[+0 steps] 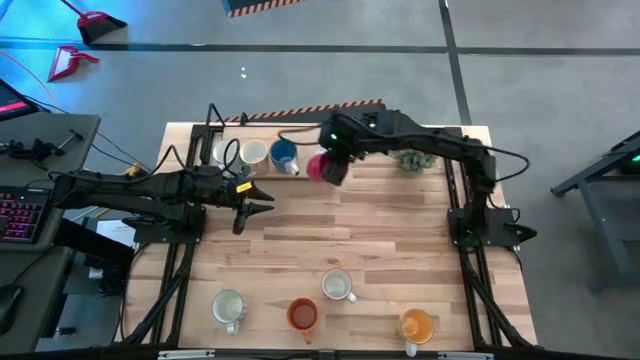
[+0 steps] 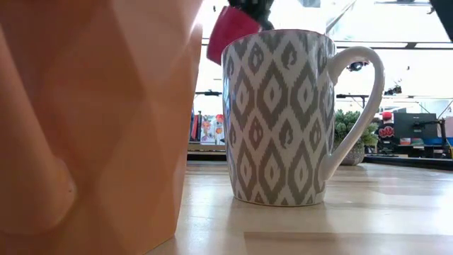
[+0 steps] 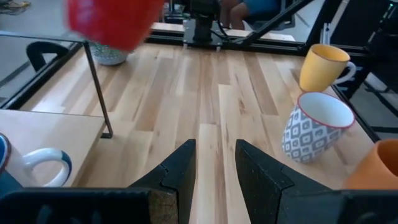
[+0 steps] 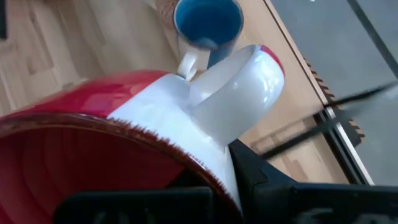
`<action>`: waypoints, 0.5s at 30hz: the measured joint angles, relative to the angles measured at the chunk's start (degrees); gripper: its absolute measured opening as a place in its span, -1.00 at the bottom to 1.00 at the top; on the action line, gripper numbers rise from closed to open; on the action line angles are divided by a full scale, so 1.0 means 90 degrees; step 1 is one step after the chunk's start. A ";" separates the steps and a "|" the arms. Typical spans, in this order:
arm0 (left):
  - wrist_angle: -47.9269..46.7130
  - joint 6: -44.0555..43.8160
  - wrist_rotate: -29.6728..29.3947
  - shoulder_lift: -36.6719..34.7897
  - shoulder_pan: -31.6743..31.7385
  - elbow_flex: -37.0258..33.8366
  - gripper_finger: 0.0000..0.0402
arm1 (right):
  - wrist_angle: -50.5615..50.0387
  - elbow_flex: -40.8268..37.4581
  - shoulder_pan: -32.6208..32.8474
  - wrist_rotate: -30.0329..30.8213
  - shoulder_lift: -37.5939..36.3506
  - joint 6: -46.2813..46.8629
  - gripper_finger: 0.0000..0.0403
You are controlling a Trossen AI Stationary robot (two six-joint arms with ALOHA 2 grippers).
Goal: Place coffee mugs
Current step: Put the red mug on the shelf
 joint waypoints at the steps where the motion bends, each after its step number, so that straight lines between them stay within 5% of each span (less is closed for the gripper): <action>1: -0.0026 0.0000 0.0002 0.0000 0.0000 0.0000 -0.50 | -0.0006 0.0180 -0.0080 -0.0083 0.0162 -0.0083 -1.00; 15: -0.0062 -0.0024 0.0014 0.0000 0.0000 0.0000 -0.50 | -0.0551 0.1557 -0.0946 -0.0863 0.1449 -0.0515 -1.00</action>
